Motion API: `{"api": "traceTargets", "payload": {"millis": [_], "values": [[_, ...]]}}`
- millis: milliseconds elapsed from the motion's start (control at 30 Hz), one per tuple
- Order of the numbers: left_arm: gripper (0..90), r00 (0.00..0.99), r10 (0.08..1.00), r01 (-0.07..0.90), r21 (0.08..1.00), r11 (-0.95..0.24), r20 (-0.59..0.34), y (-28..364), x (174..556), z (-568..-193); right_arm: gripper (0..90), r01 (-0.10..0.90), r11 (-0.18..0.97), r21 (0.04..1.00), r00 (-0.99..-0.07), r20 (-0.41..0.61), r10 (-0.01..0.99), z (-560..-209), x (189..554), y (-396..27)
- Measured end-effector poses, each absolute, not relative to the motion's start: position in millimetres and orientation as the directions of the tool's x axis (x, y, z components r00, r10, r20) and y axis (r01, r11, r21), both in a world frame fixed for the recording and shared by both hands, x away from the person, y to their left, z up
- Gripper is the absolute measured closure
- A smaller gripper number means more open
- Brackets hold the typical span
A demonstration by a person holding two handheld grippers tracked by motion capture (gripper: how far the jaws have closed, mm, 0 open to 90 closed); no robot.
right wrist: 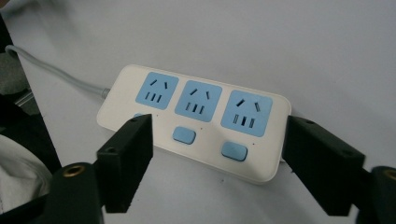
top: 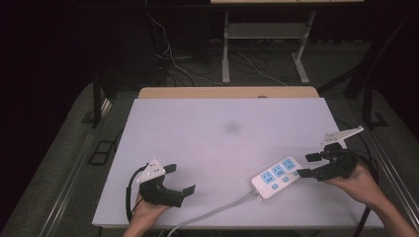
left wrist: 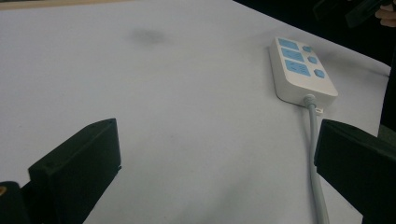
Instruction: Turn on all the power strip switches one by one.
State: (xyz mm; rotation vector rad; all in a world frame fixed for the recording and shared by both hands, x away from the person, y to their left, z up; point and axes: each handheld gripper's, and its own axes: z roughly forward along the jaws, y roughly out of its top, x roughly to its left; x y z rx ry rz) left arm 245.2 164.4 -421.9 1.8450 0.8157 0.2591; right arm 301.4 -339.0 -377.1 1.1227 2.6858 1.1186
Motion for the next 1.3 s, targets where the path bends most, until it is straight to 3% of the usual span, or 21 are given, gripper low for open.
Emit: {"api": "traceTargets", "payload": {"millis": [367, 400, 533, 833, 1300], "values": [[0.0, 0.74, 0.647, 0.404, 0.891, -0.208, -0.185, 165.9, 245.2, -421.7, 44.9, 0.606, 0.504, 0.616, -0.75, 0.229, 0.621, -381.7, 307.8, -336.3], [0.0, 0.74, 0.646, 0.403, 0.891, -0.208, -0.185, 166.0, 245.2, -421.7, 51.6, 0.602, 0.508, 0.617, -0.752, 0.223, 0.62, -382.1, 307.9, -335.3], [0.0, 0.74, 0.646, 0.402, 0.892, -0.205, -0.185, 165.9, 245.3, -421.6, 62.5, 0.596, 0.514, 0.618, -0.755, 0.212, 0.62, -382.8, 308.3, -333.6], [0.0, 0.739, 0.649, 0.399, 0.894, -0.205, -0.181, 166.1, 245.0, -421.5, 80.6, 0.603, 0.537, 0.59, -0.756, 0.206, 0.622, -387.6, 311.8, -329.3], [0.0, 0.741, 0.649, 0.393, 0.895, -0.211, -0.172, 165.2, 244.7, -421.6, 90.0, 0.625, 0.567, 0.536, -0.75, 0.211, 0.627, -401.3, 319.2, -324.3]]}}
